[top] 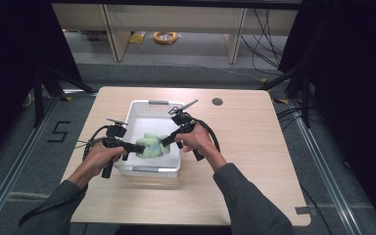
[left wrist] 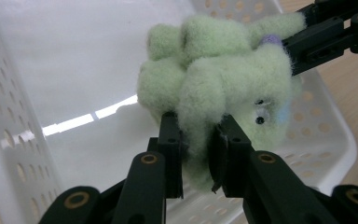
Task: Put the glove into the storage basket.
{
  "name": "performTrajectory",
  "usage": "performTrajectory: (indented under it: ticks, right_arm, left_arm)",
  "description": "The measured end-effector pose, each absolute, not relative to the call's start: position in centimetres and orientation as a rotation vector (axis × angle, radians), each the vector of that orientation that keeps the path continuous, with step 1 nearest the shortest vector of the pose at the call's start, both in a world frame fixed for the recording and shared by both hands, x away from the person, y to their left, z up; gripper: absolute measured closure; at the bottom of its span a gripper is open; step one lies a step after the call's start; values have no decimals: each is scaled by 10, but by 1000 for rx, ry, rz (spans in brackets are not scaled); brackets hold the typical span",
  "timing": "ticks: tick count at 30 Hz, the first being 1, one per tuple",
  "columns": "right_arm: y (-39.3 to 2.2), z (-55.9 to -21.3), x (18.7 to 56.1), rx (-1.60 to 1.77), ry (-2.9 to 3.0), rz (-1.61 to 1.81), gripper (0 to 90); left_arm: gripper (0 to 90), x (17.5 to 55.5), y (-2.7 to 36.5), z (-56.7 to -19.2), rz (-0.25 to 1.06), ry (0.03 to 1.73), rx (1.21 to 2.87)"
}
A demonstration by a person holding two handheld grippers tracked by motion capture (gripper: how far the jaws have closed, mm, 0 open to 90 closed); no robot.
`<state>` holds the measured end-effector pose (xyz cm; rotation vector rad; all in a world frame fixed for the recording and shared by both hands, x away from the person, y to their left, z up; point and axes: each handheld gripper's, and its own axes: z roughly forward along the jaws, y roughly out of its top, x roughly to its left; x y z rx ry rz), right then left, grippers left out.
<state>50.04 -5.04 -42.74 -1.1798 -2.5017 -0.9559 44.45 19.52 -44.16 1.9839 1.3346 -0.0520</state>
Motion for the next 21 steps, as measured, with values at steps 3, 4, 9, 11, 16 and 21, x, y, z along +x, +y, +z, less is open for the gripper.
performTrajectory:
  ticks: [3,4,9,11,16,21]
  right_arm:
    - [-48,-432,501,-1180,-2502,-944,745]
    - [-47,-433,501,-1182,-2505,-933,745]
    - [-44,-438,503,-1167,-2567,-880,745]
    - [-41,-440,503,-1178,-2577,-861,745]
    - [-36,-442,503,-1182,-2586,-831,744]
    - [-34,-446,506,-1177,-2607,-808,741]
  left_arm:
    - [735,444,195,-446,-47,1336,1999]
    - [733,443,195,-447,-33,1327,2035]
    - [706,442,192,-450,-15,1328,2065]
    - [700,441,191,-451,-6,1323,2077]
    - [645,442,192,-454,34,1330,2112]
    - [576,439,191,-450,86,1322,2128]
